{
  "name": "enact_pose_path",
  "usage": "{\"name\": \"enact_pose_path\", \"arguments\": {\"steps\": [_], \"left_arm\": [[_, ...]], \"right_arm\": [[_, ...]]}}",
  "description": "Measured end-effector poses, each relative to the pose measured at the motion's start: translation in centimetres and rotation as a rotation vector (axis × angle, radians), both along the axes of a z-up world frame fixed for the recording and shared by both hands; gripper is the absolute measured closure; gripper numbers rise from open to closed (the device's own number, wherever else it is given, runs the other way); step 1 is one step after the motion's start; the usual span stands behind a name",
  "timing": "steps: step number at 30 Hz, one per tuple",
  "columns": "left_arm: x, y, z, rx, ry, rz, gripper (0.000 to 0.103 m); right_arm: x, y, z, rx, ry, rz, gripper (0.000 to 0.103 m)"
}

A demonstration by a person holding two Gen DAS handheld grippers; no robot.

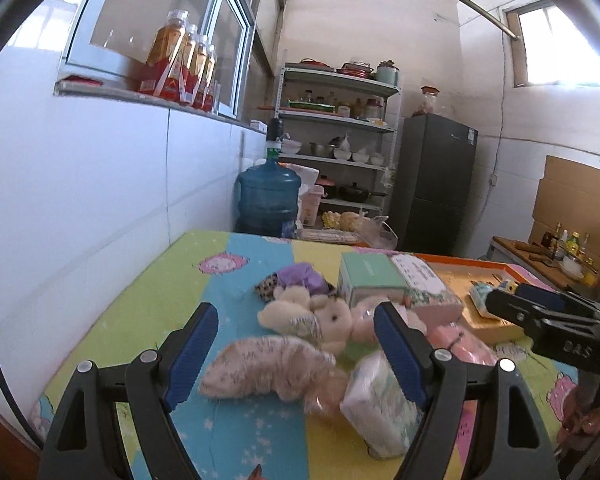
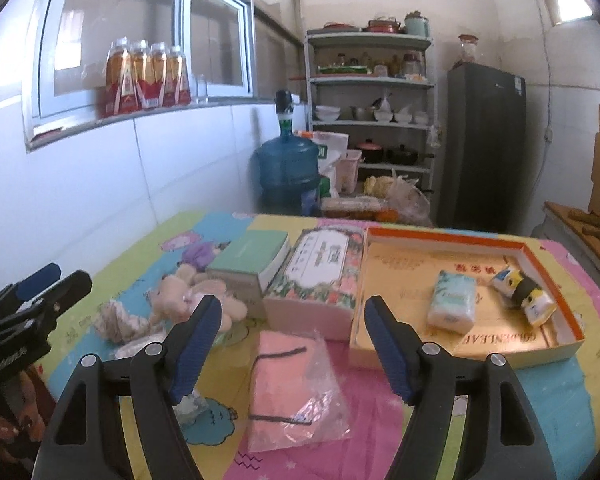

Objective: Organize soft objects
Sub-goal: 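Grasp the white wrapped tissue pack with left tool while right tool grasps the pink bagged item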

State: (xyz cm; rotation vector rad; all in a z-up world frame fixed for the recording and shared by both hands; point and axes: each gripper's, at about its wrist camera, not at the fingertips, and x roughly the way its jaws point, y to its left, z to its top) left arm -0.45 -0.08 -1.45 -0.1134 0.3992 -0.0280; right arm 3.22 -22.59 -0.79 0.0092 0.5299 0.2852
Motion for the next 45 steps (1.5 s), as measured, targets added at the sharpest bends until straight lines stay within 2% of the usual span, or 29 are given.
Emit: {"name": "enact_pose_path", "arguments": {"steps": [8,17,25,32,37,39,42,45], "left_arm": [[-1.5,-1.5,-2.7,-0.025,0.038,-0.068,0.023],[-1.3,-3.4,-5.2,-0.068,0.106,-0.126,0.023],[-0.3,-3.9,-6.3,-0.139,0.143,-0.17,0.023],[0.3,-5.2,-6.7,-0.135,0.167,-0.173,0.024],[1.2,-5.5,-6.8,-0.138,0.172,-0.183,0.039],[1.3,-5.7,-6.8,-0.133,0.168,-0.18,0.053],[1.5,-5.9,-6.8,-0.128,0.167,-0.185,0.066],[1.3,-6.3,-6.7,-0.123,0.154,-0.199,0.072]], "right_arm": [[-0.2,0.2,-0.9,-0.006,0.022,0.014,0.027],[-0.1,-0.3,-2.0,-0.005,0.048,0.014,0.027],[0.1,-0.9,-2.5,-0.004,0.06,0.013,0.027],[0.8,-1.5,-3.2,-0.001,0.077,0.012,0.027],[1.3,-1.6,-3.8,0.003,0.097,0.028,0.027],[1.5,-1.6,-4.2,0.005,0.108,0.037,0.027],[1.5,-1.7,-4.7,0.013,0.127,0.054,0.027],[1.5,-1.7,-5.2,0.018,0.142,0.068,0.027]]}}
